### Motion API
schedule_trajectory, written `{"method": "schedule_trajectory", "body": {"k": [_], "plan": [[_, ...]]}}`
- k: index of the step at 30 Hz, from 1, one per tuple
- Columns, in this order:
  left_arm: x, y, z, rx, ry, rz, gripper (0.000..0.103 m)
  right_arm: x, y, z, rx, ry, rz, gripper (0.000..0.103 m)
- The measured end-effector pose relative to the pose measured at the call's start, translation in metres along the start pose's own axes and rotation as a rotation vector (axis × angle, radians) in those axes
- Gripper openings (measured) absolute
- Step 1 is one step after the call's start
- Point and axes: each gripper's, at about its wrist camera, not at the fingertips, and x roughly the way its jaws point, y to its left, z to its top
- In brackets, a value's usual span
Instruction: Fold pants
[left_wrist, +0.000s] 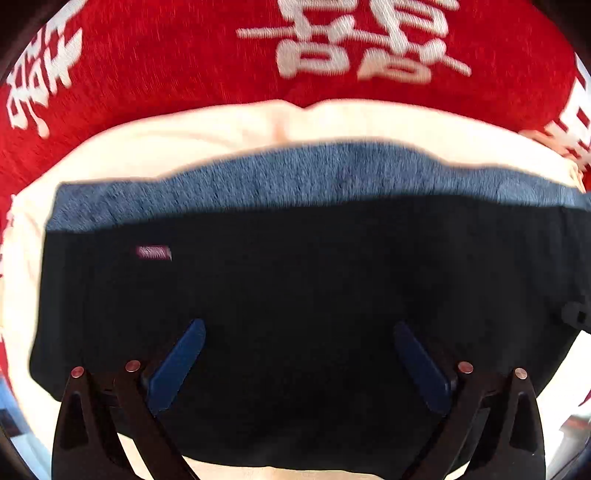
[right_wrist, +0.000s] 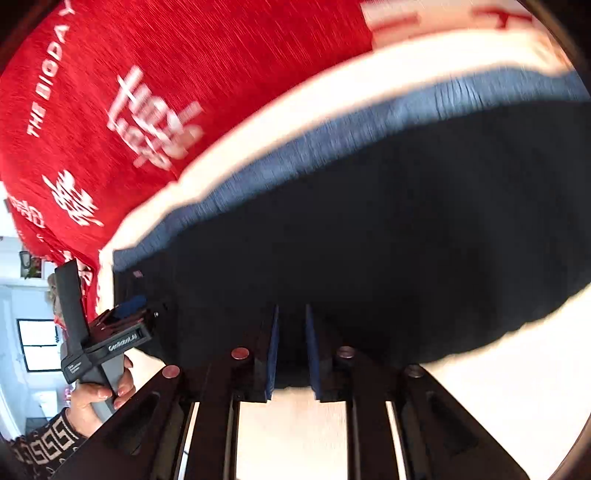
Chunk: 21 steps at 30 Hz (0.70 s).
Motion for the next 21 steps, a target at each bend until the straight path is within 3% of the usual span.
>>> {"method": "schedule_trajectory", "body": {"k": [2,5,7,9,11,12,13,15,17,19,21], "plan": [[-0.008,-0.011,0.02,0.028,-0.045,-0.036,0.103,0.008,0.016,0.023,-0.043,-0.016,-0.016,0.028],[-0.002,-0.04,0.055,0.075,-0.111,-0.051,0.103,0.031,0.028,0.056,-0.129,-0.021,-0.039,0.028],[0.02,-0.054,0.073,0.095,-0.119,0.011,0.103,0.051,0.035,0.069,-0.159,0.002,-0.083,0.027],[0.044,-0.058,0.084,0.075,-0.102,0.059,0.103,0.056,0.03,0.086,-0.192,-0.03,-0.082,0.019],[0.054,-0.046,0.096,0.006,-0.116,0.023,0.103,0.051,0.025,0.099,-0.201,-0.066,-0.159,0.018],[0.057,-0.039,0.102,-0.014,-0.115,0.043,0.103,0.049,0.018,0.107,-0.194,-0.086,-0.225,0.018],[0.062,-0.032,0.108,-0.018,-0.105,0.115,0.103,0.048,0.01,0.112,-0.174,-0.094,-0.237,0.018],[0.063,-0.01,0.114,-0.069,-0.075,0.135,0.103,0.036,-0.012,0.121,-0.093,-0.098,-0.203,0.019],[0.05,0.009,0.111,-0.1,-0.061,0.125,0.103,0.018,-0.014,0.115,-0.068,-0.115,-0.228,0.025],[0.025,0.025,0.101,-0.076,-0.112,0.134,0.103,0.006,-0.009,0.102,-0.058,-0.105,-0.167,0.027],[0.012,0.041,0.087,-0.019,-0.137,0.21,0.103,0.0,-0.002,0.084,-0.072,-0.088,-0.136,0.029]]}}
